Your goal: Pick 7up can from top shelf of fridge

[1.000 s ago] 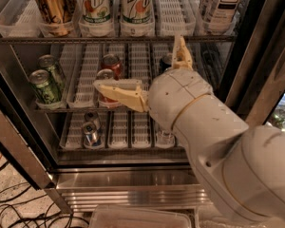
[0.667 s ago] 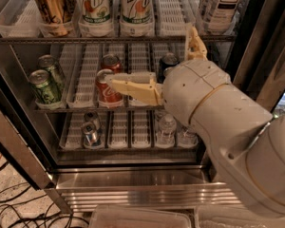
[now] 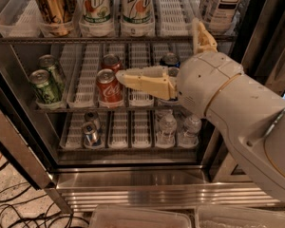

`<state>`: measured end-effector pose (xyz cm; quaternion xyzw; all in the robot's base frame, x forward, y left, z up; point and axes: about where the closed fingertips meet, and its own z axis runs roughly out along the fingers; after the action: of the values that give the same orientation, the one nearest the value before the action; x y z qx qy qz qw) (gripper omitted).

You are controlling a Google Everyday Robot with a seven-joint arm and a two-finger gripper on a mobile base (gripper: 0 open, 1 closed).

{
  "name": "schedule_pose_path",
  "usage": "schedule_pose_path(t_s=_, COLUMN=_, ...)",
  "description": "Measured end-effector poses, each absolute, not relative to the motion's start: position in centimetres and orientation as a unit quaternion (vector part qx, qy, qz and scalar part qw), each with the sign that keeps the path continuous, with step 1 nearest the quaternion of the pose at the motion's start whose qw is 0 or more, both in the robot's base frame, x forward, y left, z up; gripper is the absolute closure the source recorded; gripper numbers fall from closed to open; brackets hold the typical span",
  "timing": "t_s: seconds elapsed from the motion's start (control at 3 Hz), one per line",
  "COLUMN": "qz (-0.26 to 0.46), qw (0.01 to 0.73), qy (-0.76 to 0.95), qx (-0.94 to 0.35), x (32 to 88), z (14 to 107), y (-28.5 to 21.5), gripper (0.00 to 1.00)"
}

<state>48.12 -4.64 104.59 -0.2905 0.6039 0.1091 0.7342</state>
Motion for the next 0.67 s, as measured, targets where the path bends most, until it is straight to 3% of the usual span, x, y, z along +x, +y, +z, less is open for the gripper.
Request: schedule_pose_path(t_s=0.67, qz=0.108, qw=0.724, qy=0.608, qx=-0.306, x=51.3, z=105.7, y=-4.2, gripper=0.0)
